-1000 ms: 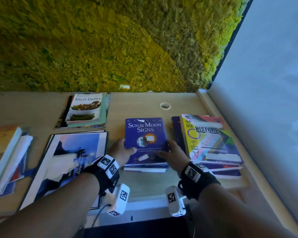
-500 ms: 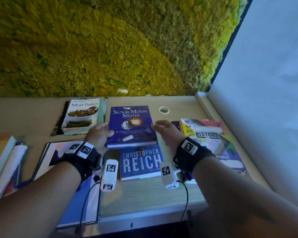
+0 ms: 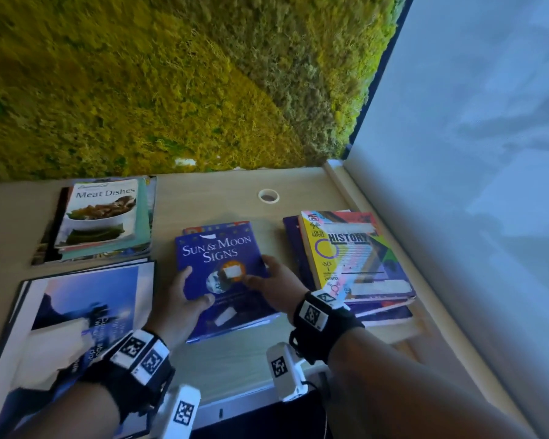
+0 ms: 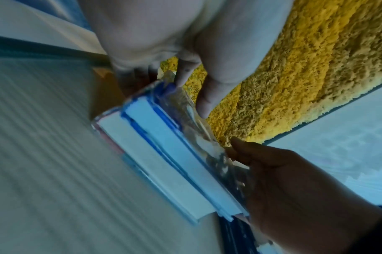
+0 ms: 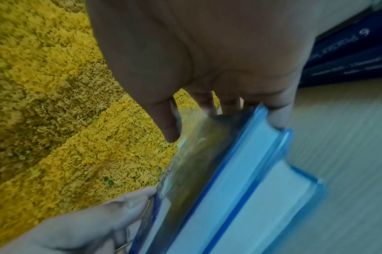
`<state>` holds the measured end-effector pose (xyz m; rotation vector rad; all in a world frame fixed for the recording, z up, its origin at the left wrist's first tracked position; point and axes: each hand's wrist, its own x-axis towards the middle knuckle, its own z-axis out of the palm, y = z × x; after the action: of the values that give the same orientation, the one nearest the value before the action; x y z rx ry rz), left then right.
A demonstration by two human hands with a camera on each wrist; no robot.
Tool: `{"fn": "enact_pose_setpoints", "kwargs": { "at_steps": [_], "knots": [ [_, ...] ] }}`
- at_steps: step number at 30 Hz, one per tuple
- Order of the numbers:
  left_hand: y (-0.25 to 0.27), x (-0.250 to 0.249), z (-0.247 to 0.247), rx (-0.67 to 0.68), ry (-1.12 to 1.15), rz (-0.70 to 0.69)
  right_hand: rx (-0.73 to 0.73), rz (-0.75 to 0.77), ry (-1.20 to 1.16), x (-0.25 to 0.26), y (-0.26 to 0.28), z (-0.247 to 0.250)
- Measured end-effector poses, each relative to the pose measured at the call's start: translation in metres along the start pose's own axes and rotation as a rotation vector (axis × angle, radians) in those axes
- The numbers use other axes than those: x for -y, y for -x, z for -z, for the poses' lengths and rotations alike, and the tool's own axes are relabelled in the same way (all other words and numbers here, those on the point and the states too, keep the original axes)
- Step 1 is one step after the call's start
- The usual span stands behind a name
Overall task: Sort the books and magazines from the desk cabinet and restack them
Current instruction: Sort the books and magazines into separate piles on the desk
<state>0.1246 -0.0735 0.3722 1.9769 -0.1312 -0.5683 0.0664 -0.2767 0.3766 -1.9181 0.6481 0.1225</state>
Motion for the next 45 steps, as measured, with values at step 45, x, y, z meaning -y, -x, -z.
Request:
{"fn": "enact_pose_setpoints", "kwargs": {
  "at_steps": [45],
  "knots": [
    [0.010,-0.134,-0.173,0.382,-0.100,-0.368,-0.284,0.048,-0.574,0.000,0.045,0.207]
  ]
}}
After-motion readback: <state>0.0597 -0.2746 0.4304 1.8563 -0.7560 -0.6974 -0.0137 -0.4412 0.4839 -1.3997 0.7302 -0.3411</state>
